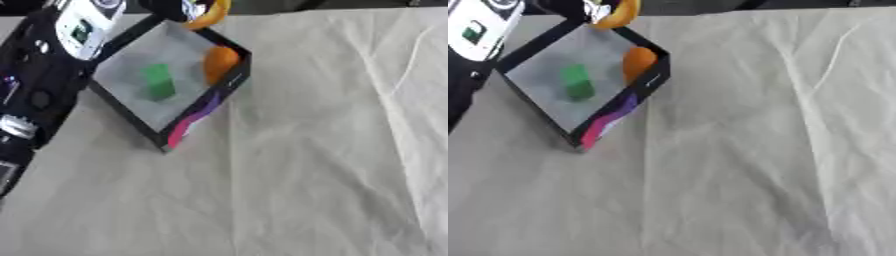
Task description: Pick up objects on the table and place them in the box.
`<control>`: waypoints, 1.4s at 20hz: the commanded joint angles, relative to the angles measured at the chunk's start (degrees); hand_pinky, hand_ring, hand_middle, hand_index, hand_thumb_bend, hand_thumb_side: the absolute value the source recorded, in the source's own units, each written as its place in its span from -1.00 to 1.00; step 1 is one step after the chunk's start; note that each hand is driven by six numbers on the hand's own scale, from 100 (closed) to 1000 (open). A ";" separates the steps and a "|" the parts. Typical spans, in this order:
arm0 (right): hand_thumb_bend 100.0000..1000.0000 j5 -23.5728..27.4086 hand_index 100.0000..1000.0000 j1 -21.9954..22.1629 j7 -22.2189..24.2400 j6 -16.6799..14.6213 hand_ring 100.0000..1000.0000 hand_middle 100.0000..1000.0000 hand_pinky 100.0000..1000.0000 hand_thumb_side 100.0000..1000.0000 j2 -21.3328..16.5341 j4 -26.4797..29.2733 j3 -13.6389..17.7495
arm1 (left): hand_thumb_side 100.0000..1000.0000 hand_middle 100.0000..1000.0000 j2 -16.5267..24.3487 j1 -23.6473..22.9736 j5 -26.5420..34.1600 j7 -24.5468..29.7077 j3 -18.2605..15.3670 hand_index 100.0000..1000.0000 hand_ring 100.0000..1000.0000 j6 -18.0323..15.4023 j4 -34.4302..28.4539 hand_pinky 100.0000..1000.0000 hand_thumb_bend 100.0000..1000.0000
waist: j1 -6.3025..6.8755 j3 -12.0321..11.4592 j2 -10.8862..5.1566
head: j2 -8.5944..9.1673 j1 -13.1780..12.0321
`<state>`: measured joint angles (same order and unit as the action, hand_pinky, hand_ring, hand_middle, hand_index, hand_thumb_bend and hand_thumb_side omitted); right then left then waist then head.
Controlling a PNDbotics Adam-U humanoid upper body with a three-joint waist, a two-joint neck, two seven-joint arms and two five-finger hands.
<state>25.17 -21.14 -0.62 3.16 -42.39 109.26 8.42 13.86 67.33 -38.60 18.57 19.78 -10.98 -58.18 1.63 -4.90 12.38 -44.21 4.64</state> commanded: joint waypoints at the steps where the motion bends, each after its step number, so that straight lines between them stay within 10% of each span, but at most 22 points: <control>1: -1.00 0.56 0.61 -0.72 -0.07 -0.14 0.37 0.25 1.00 -0.01 -0.97 0.50 0.56 | -1.00 -0.22 -0.65 0.52 -2.97 -0.85 -1.12 -0.33 -0.02 -1.92 2.16 0.32 -0.74 | -0.89 0.15 -1.74 | 0.10 0.23; 2: -1.00 0.59 0.61 -0.71 -0.11 -0.14 0.37 0.25 1.00 -0.01 -0.97 0.51 0.59 | -1.00 -0.22 -0.82 0.44 -3.59 -1.15 -1.29 -0.33 -0.02 -2.44 2.70 0.32 -0.74 | -0.89 0.15 -1.74 | 0.10 0.24; 4: -1.00 0.59 0.61 -0.43 -0.36 -0.22 0.37 0.25 1.00 -0.02 -1.06 0.51 0.93 | -1.00 0.14 -0.98 -0.41 -5.37 -0.39 -1.13 0.35 0.31 -3.02 4.21 0.54 -0.50 | -0.84 0.33 -1.67 | 0.10 0.05; 11: -1.00 0.32 0.61 1.05 -1.48 -0.59 0.37 0.25 1.00 -0.01 -1.40 0.57 2.11 | -1.00 -0.03 -0.77 -1.44 -8.88 -1.01 -2.78 0.15 0.15 -1.92 6.65 0.43 -0.66 | -0.77 0.47 -1.66 | 0.10 -0.29; 15: -1.00 0.38 0.61 1.44 -1.71 -0.70 0.37 0.25 1.00 -0.01 -1.44 0.61 2.32 | -1.00 0.38 -0.34 -1.66 -9.38 -1.56 -3.06 0.60 0.50 -1.36 6.50 0.67 -0.55 | -0.77 0.40 -1.67 | 0.10 -0.25; 21: -1.00 0.44 0.61 1.51 -1.55 -0.73 0.37 0.25 1.00 -0.02 -1.63 0.52 2.26 | -0.04 0.51 2.13 -1.39 -8.00 -1.23 -4.42 0.78 0.64 1.43 0.46 0.79 -0.23 | -0.73 -0.03 -1.99 | 0.10 0.09; 25: -1.00 0.73 0.61 1.55 -1.81 -1.01 0.37 0.25 1.00 -0.02 -1.98 0.66 2.46 | -0.50 0.44 6.26 -1.87 -0.06 -1.30 -6.76 0.76 0.56 4.97 -9.58 0.74 -0.88 | -0.76 -0.37 -2.29 | 0.10 0.50; 28: -1.00 0.99 0.61 1.57 -2.13 -1.13 0.38 0.26 1.00 -0.02 -2.29 0.82 2.60 | -0.46 0.38 11.40 -4.31 13.38 -4.89 -9.50 0.71 0.48 9.06 -20.91 0.65 -1.00 | -0.75 -1.04 -2.48 | 0.10 1.39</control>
<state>25.62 -19.10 -2.43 2.10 -42.28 109.29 10.22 21.86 62.15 -29.78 14.75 11.88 -3.47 -74.33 1.63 -6.04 12.09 -44.22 5.66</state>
